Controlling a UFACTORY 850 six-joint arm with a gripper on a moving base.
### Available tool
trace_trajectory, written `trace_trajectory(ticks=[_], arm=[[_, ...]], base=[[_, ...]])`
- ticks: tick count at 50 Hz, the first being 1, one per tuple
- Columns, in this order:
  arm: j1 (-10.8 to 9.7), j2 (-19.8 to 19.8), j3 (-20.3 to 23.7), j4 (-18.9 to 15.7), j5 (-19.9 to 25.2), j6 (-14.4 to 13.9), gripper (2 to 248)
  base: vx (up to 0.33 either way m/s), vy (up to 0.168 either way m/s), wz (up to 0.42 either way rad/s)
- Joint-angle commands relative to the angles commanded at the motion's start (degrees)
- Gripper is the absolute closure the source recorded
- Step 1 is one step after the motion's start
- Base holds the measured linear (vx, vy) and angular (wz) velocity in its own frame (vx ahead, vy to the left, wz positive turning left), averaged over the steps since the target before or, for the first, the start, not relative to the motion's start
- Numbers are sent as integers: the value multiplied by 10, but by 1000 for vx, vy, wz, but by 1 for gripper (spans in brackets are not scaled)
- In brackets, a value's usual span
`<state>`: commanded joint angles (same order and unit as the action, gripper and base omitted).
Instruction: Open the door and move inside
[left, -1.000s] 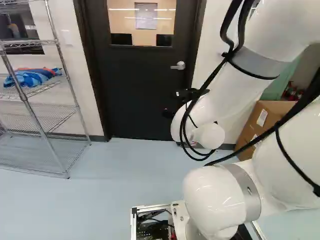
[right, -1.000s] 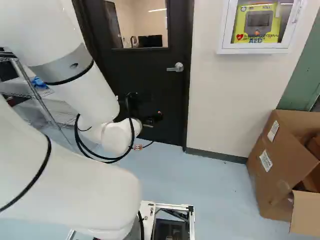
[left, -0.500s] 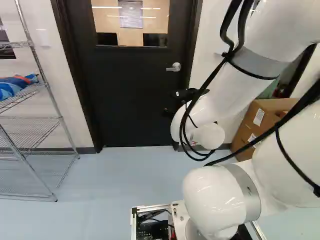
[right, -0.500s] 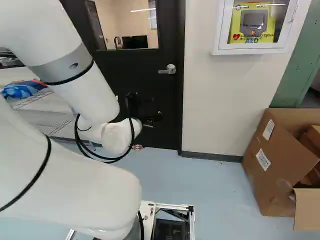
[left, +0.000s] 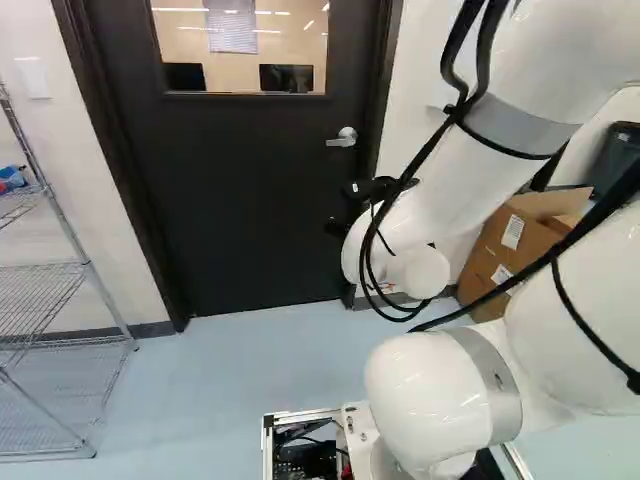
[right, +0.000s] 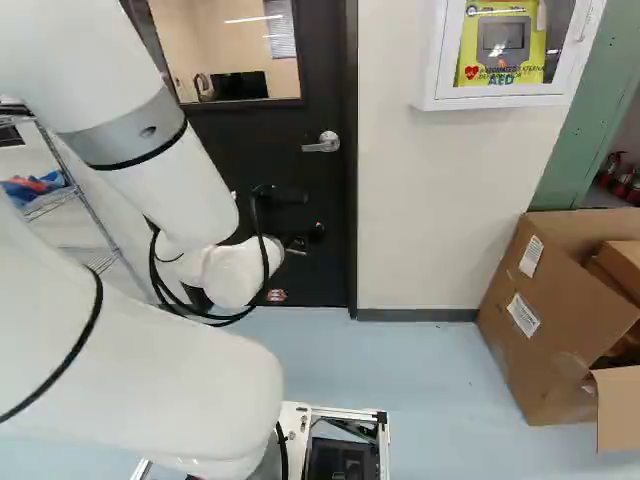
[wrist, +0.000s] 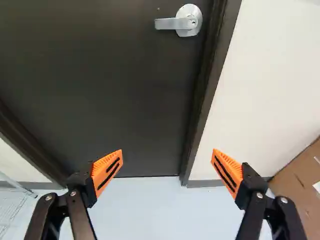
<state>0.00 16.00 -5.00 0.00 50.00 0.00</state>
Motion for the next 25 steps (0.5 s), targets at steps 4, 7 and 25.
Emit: trace_trajectory(ticks=[4,7,25], arm=[[0,0,0,0,0,0,3],[0,0,0,0,0,0,3],[0,0,0,0,0,0,3]], base=[[147,145,-42],[135,141,-24],[130,136,-27]])
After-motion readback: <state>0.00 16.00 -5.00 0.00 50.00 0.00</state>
